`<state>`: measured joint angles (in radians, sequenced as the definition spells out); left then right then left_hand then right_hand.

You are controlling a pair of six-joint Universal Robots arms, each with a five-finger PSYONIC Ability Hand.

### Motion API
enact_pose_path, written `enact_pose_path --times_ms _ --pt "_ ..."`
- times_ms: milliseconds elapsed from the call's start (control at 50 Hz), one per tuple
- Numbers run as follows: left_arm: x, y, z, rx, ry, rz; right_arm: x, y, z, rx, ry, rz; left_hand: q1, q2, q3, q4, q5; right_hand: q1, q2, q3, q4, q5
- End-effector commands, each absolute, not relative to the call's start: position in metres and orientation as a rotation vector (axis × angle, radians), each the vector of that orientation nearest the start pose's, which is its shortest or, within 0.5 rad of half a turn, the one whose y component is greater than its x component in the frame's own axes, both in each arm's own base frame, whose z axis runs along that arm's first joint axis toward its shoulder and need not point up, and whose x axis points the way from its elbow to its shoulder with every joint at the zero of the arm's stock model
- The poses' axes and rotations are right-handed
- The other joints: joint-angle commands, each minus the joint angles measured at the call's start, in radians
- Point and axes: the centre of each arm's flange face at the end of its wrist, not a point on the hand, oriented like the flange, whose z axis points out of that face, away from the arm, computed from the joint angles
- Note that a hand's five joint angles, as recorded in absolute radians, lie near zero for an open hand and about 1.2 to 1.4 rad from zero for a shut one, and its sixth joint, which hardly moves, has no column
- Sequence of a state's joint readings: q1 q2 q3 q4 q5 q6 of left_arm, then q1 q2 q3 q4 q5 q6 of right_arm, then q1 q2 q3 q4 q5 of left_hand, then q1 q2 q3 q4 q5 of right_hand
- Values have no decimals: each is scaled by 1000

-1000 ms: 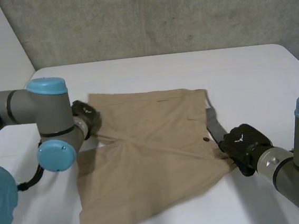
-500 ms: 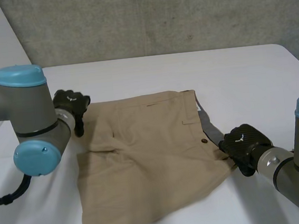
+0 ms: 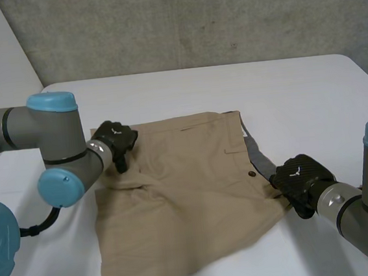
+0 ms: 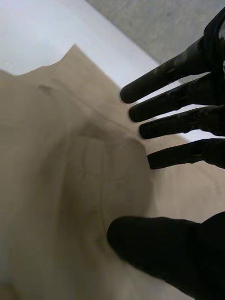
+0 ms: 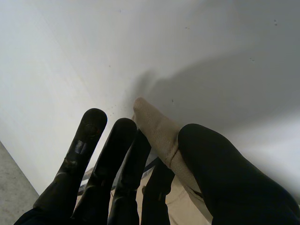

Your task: Fold the shorts.

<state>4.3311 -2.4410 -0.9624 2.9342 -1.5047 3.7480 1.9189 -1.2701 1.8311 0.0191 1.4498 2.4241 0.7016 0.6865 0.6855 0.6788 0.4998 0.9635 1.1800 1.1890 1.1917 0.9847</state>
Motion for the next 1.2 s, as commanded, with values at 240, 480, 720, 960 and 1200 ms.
enact_pose_path --times_ms 240,480,720,960,1200 --pt "-264 -345 144 1213 2239 -1430 230 -217 150 -1514 2382 -1535 695 710 711 717 722 433 216 207 205 237" --pt "-244 -320 147 1100 2261 -1425 230 -216 150 -1513 2384 -1535 695 710 711 717 722 433 216 207 205 237" --pt "-219 -325 136 922 2287 -1371 229 -213 152 -1513 2384 -1535 695 710 711 717 722 433 216 207 205 237" --pt "-210 -300 141 933 2314 -1329 229 -213 152 -1513 2381 -1537 695 710 711 717 722 433 216 207 205 237" --pt "-208 -287 143 947 2319 -1307 230 -210 154 -1515 2371 -1542 -203 -188 -187 -180 -176 433 216 207 205 237"
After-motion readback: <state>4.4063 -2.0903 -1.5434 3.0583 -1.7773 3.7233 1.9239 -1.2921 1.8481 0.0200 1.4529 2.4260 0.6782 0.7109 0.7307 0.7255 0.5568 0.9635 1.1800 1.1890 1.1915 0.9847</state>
